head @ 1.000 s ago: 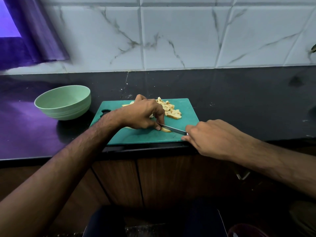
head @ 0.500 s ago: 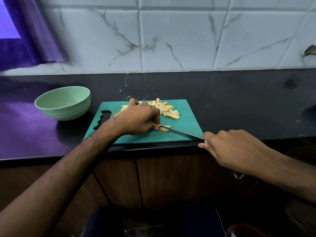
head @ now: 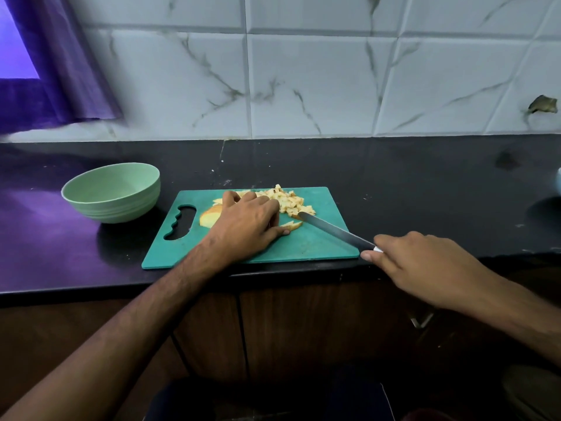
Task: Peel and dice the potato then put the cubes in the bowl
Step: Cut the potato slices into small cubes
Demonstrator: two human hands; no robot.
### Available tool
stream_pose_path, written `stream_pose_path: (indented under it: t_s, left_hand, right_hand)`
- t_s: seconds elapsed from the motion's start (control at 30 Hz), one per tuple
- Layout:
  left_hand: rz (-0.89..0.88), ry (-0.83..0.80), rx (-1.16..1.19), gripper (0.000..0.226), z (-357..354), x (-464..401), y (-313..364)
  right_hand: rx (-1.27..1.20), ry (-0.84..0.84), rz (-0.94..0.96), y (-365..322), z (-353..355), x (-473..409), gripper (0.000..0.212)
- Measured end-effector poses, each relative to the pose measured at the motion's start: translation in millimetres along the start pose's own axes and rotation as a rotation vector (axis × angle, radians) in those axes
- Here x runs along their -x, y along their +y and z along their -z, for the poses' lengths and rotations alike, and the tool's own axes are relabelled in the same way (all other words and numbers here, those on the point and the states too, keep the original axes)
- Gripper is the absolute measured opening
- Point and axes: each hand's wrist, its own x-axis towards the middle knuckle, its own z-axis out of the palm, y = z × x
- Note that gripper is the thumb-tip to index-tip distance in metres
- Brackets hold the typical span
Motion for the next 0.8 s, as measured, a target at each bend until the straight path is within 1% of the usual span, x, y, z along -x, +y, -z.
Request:
stream_pose_path:
  t_s: [0.1,0.17,0.27,0.37,0.47,0.63,0.73,0.8]
  left_hand:
    - [-0.058,0.079,0.021,0.029,0,12,-5]
    - [-0.086,0.089,0.036,0.024,2,18,-12]
    - [-0.077,0.074,0.021,0.016,6,20,-16]
    - [-0.059,0.072,0.015,0.017,6,19,-16]
    - [-0.039,0.085,0.001,0.021,6,19,-17]
    - [-0.014,0.099,0.029,0.029,7,20,-14]
    - [-0.02,0.065,0.05,0.021,6,18,-12]
    - [-0.028,0.082,0.072,0.014,5,19,-13]
  right_hand:
    - [-0.045,0.001,0.033,-11,-3,5,0.041]
    - [-0.044,-0.006,0.052,-18,-7,4,0.042]
    - [-0.014,-0.029,0.048,-22,-8,-1,0.041]
    - [-0.003,-0.013,-0.037,-16,-3,-4,0.043]
    - [-0.012,-0.034,-0.107,-8,-2,-6,0.043]
    - [-0.039,-0.032,-0.041,-21,4,-5,0.04]
    - [-0.026,-0.061,-0.035,-28,6,-4,0.034]
    - [-0.026,-0.054,-0.063,-26,5,-4,0.032]
